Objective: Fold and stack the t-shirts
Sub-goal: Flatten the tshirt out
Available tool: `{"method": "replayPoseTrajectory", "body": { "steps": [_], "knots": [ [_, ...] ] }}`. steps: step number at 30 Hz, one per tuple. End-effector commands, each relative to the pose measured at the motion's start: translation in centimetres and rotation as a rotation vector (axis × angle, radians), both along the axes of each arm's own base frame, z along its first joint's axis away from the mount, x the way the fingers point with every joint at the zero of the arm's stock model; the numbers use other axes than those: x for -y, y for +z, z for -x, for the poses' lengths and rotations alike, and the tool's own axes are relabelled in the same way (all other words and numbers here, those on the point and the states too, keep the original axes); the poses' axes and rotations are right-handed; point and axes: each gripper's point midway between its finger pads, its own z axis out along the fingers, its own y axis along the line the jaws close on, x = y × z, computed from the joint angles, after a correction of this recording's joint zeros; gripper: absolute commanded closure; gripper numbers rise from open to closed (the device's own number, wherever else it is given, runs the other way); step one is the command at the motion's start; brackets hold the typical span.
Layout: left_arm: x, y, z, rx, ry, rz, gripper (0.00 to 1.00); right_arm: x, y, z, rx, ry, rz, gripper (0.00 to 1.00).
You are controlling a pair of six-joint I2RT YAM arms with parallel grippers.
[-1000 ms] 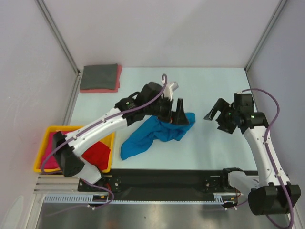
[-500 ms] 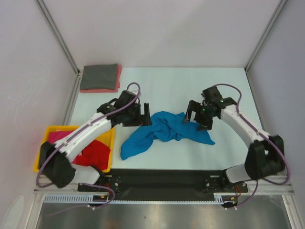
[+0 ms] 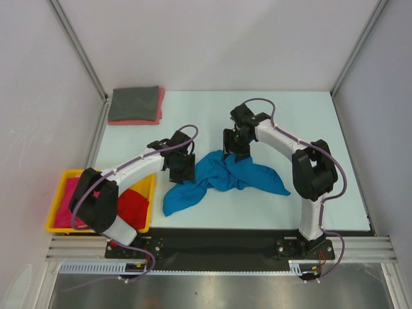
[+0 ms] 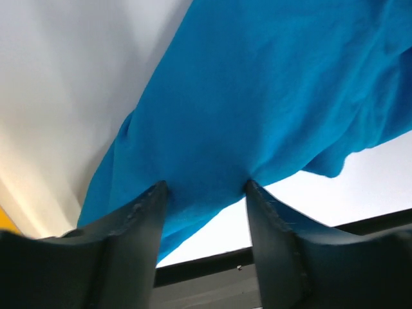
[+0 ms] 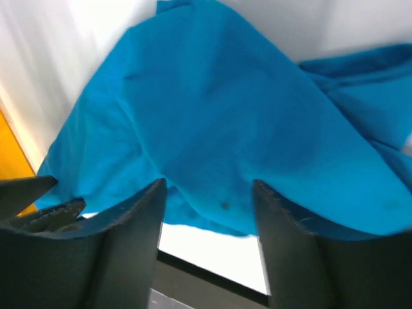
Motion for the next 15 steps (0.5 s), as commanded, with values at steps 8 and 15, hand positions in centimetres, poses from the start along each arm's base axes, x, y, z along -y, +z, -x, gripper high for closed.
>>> {"method": "replayPoseTrajectory", "body": {
  "steps": [8, 15],
  "knots": [
    [-0.8, 0.9, -0.1, 0.046, -0.017, 0.015, 0.91, -1.0, -1.9, -0.7, -0.001, 0.084, 0.057, 0.73],
    [-2.4, 6.7, -2.0, 0.22, 0.037, -0.023, 1.0, 2.3, 1.1, -1.6, 0.133, 0.054, 0.195, 1.0]
  ]
}}
